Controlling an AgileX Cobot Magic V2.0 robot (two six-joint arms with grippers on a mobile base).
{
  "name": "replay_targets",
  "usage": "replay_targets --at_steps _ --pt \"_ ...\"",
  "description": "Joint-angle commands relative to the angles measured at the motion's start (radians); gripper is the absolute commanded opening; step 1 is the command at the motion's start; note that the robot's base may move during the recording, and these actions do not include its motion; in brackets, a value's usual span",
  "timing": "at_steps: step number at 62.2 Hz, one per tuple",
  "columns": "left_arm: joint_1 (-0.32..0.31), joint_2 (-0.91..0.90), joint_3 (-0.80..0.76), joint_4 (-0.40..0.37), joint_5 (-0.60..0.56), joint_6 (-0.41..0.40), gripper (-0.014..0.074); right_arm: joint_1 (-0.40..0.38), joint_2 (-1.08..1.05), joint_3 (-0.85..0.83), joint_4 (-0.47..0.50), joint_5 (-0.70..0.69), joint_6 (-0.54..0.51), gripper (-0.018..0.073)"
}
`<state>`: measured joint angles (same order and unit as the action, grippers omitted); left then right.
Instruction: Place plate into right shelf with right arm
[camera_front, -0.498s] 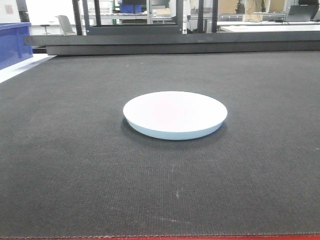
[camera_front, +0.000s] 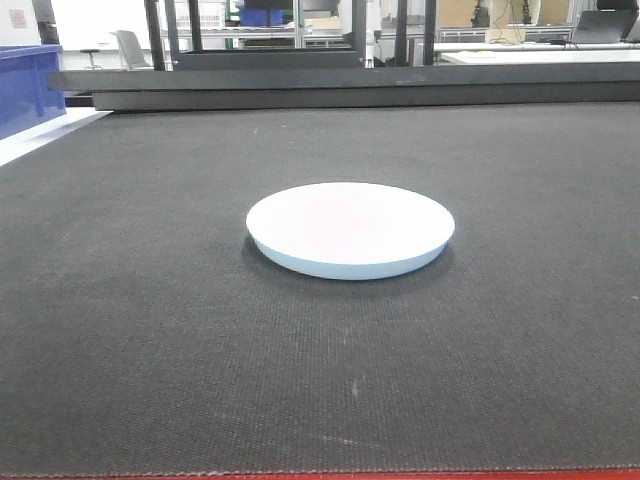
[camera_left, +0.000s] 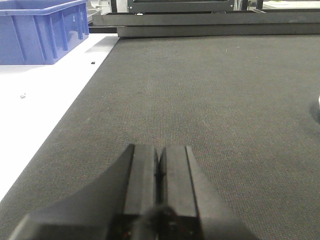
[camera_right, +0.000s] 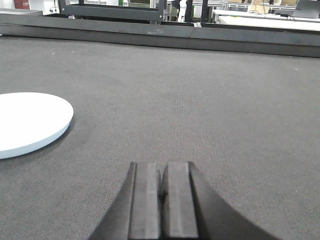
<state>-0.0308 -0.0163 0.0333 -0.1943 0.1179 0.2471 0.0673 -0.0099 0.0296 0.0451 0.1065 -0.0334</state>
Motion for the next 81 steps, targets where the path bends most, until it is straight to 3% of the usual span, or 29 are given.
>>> replay_targets --at_steps 1,25,34,43,50,57,63,72,81 --pt "-0.003 -0.011 0.008 -0.006 -0.085 -0.003 -0.0047 0.000 -0.014 -0.008 -0.002 -0.092 -0.009 0.0020" --pt "-0.003 -0.011 0.008 -0.006 -0.085 -0.003 -0.0047 0.000 -0.014 -0.008 -0.003 -0.100 -0.009 0.0020" --pt "-0.003 -0.011 0.008 -0.006 -0.085 -0.003 -0.0047 0.000 -0.014 -0.032 -0.003 -0.185 -0.009 0.0020" --pt "-0.003 -0.011 0.008 -0.006 -0.085 -0.003 -0.0047 0.000 0.034 -0.247 -0.003 0.025 0.001 0.0025" --pt "-0.003 -0.011 0.008 -0.006 -0.085 -0.003 -0.0047 0.000 0.149 -0.408 -0.003 0.182 0.001 0.0126" --pt "-0.003 -0.011 0.008 -0.006 -0.085 -0.003 -0.0047 0.000 0.281 -0.535 -0.003 0.254 0.001 0.0350" --pt "-0.003 -0.011 0.008 -0.006 -0.085 -0.003 -0.0047 0.000 0.391 -0.610 -0.003 0.296 0.001 0.0488" --pt "-0.003 -0.011 0.008 -0.006 -0.085 -0.003 -0.0047 0.006 0.576 -0.748 -0.002 0.341 0.001 0.0524" --pt "-0.003 -0.011 0.008 -0.006 -0.085 -0.003 -0.0047 0.064 0.810 -0.944 -0.003 0.412 0.009 0.0524"
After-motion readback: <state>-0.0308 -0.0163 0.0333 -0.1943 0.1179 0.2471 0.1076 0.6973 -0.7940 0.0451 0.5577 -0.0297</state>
